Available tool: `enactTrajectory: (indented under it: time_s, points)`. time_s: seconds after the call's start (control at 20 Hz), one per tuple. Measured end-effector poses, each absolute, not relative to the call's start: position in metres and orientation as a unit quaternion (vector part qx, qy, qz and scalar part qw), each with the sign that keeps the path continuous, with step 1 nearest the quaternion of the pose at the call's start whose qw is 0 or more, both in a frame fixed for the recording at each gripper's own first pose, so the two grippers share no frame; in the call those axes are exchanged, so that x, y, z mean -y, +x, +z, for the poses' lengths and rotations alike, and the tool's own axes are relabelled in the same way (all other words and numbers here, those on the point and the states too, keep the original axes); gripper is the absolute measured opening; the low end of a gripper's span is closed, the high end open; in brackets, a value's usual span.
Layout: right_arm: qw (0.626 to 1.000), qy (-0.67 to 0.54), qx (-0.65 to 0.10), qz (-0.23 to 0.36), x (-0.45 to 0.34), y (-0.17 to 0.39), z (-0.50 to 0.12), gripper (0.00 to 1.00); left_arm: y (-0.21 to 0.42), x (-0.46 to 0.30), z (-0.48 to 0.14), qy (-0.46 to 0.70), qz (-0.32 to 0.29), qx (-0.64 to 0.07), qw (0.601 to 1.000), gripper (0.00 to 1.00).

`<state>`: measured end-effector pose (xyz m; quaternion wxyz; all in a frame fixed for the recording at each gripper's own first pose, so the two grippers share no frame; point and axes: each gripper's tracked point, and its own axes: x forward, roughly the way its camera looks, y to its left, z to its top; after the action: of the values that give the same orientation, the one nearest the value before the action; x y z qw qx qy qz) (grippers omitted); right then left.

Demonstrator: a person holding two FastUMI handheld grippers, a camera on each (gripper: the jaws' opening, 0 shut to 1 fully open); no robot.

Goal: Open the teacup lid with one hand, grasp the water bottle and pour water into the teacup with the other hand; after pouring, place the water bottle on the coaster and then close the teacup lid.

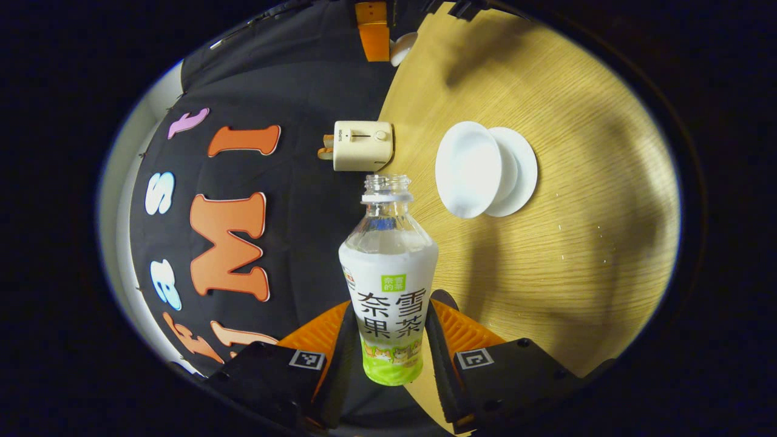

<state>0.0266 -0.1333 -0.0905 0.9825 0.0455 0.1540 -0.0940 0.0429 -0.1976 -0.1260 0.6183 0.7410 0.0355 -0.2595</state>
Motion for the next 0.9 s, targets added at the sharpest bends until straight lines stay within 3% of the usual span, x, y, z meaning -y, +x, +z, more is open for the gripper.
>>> enactTrajectory:
  time_s: [0.05, 0.9]
  points:
    - [0.983, 0.046, -0.154, -0.094, 0.134, 0.026, -0.090, 0.18, 0.046, 0.197, -0.127, 0.749, -0.260, -0.036, 0.609, 0.61]
    - [0.983, 0.049, -0.150, -0.098, 0.137, 0.025, -0.087, 0.18, 0.067, 0.205, -0.131, 0.826, -0.267, -0.033, 0.495, 0.64]
